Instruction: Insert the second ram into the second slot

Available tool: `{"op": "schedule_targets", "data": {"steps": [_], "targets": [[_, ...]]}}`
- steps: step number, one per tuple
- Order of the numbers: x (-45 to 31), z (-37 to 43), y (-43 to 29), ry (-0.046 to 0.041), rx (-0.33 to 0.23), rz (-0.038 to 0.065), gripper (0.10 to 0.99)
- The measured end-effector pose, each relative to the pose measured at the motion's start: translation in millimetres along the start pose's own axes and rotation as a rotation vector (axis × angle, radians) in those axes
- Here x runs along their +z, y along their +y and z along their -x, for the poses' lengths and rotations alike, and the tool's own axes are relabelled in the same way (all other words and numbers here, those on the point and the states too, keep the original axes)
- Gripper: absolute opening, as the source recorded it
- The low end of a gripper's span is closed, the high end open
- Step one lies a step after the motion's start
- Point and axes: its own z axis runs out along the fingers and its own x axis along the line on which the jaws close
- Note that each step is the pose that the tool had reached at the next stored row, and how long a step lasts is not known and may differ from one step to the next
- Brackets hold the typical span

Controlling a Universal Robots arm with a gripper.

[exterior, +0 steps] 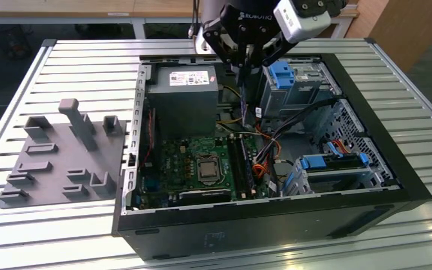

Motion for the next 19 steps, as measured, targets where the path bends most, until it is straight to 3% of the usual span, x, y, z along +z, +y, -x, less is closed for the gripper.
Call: {"op": "schedule_targets", "data": {"steps": [19], "targets": [[6.9,0.0,0.0,0.0000,0.000,0.000,0.137]]}}
